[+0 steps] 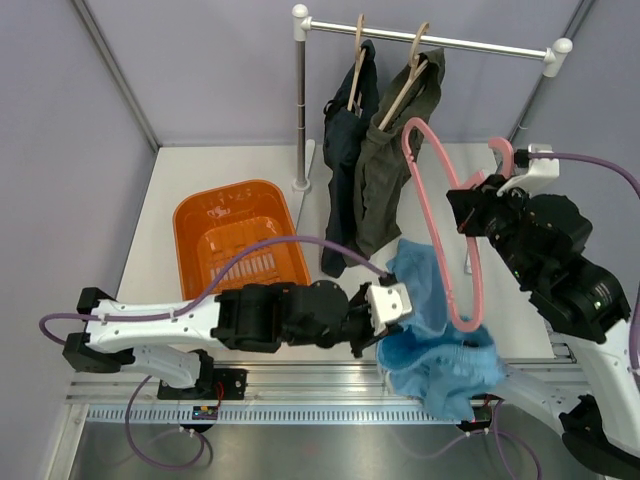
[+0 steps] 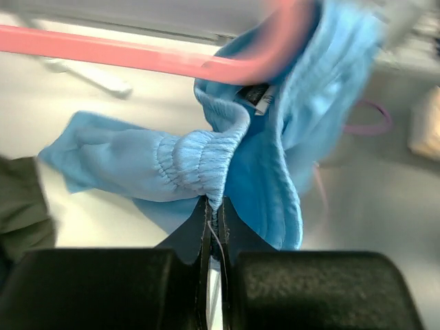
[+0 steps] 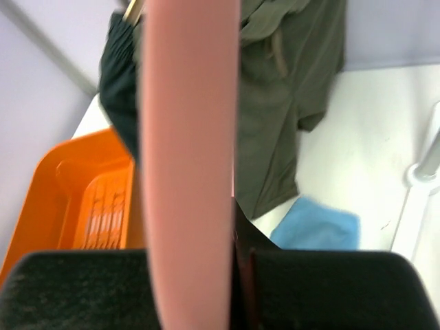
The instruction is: Remove the shorts from the hanger
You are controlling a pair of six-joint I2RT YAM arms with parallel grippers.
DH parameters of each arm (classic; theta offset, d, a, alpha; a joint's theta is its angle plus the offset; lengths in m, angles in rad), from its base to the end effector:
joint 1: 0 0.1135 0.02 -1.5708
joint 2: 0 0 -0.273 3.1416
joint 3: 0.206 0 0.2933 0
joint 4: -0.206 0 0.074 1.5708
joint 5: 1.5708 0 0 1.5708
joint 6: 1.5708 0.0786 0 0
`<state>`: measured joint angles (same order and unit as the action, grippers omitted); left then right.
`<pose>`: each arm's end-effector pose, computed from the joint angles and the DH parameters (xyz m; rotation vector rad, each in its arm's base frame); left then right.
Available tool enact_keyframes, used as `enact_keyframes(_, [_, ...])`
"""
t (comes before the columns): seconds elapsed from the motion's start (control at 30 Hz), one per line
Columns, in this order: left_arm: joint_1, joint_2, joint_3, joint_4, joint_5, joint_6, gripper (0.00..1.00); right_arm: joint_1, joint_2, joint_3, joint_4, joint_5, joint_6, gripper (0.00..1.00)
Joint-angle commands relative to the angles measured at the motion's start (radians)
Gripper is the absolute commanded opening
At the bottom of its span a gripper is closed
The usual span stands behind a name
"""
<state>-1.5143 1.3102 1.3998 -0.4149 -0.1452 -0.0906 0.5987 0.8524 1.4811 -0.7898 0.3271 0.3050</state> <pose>0.0325 -0.3728 0.4142 1.2312 1.5874 -0.9345 0.1660 0.0827 0.5126 -0.0128 1.7385 0.3838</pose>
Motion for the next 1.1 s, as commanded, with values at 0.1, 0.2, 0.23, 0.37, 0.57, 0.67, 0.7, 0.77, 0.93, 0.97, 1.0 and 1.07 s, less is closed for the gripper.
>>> enact_keyframes(0.1, [-0.11,-0.132,0.122,-0.117,-0.113,0.123,0.0,0.009,0.112,0.148,0.185,0.243,-0.092,0.0])
enact_keyframes(0.2, [-0.118,-0.181,0.16,-0.121,-0.366,0.163,0.0,0.009,0.143,0.212,0.167,0.254,-0.11,0.0])
enact_keyframes(0.23, [-0.119,-0.184,0.177,-0.117,-0.445,0.181,0.0,0.009,0.149,0.223,0.156,0.245,-0.107,0.0])
enact_keyframes(0.37, [-0.101,-0.143,0.358,-0.053,-0.79,0.363,0.0,0.009,0.134,0.214,0.129,0.221,-0.092,0.0])
enact_keyframes(0.57, [-0.081,-0.033,0.694,0.427,-0.981,0.823,0.0,0.009,0.099,0.183,0.094,0.187,-0.073,0.0])
enact_keyframes(0.67, [-0.07,-0.006,0.708,0.8,-0.995,1.168,0.0,0.009,0.099,0.192,0.067,0.175,-0.076,0.0])
enact_keyframes(0.7, [-0.058,0.0,0.723,0.826,-0.993,1.236,0.0,0.01,0.097,0.192,0.057,0.173,-0.076,0.0])
enact_keyframes(0.77, [-0.034,-0.008,0.737,0.841,-0.99,1.253,0.0,0.009,0.093,0.193,0.043,0.174,-0.083,0.0])
enact_keyframes(0.93, [0.04,-0.106,0.538,0.747,-0.996,1.105,0.0,0.009,0.077,0.188,0.034,0.188,-0.095,0.0])
enact_keyframes(0.97, [0.058,-0.123,0.538,0.728,-0.999,1.071,0.0,0.009,0.077,0.186,0.034,0.187,-0.095,0.0])
enact_keyframes(1.0, [0.08,-0.144,0.474,0.705,-1.008,1.007,0.0,0.009,0.077,0.183,0.034,0.187,-0.096,0.0])
enact_keyframes(1.07, [0.153,-0.182,0.379,0.563,-1.016,0.83,0.0,0.01,0.079,0.176,0.024,0.188,-0.099,0.0])
